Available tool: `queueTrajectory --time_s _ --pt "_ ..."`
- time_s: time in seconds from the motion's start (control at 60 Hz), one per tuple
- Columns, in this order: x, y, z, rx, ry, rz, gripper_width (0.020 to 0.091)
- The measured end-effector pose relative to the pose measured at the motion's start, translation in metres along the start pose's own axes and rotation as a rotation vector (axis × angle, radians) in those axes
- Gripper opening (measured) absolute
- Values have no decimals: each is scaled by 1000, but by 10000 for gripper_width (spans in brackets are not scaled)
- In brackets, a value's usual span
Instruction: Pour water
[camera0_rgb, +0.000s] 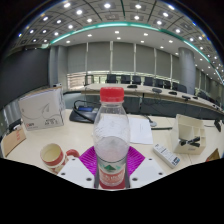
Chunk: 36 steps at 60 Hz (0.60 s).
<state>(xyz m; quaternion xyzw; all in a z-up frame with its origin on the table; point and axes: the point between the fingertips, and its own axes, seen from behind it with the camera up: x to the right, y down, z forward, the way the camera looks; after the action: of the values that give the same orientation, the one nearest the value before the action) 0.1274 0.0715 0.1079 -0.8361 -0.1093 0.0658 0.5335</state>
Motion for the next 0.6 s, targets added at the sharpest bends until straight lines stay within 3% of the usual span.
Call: queueTrajectory --time_s 0.167,0.233,0.4,0.433,0.483,0.6 --pt "3 31 14 -17 -25 41 350" --pt "5 27 12 27 -37 51 356" --pt "4 31 6 32 -51 49 555" --pt "5 35 3 7 -47 53 658" --pt "6 40 -3 -29 -39 64 870" --pt "10 38 -31 -84 -3 87 860"
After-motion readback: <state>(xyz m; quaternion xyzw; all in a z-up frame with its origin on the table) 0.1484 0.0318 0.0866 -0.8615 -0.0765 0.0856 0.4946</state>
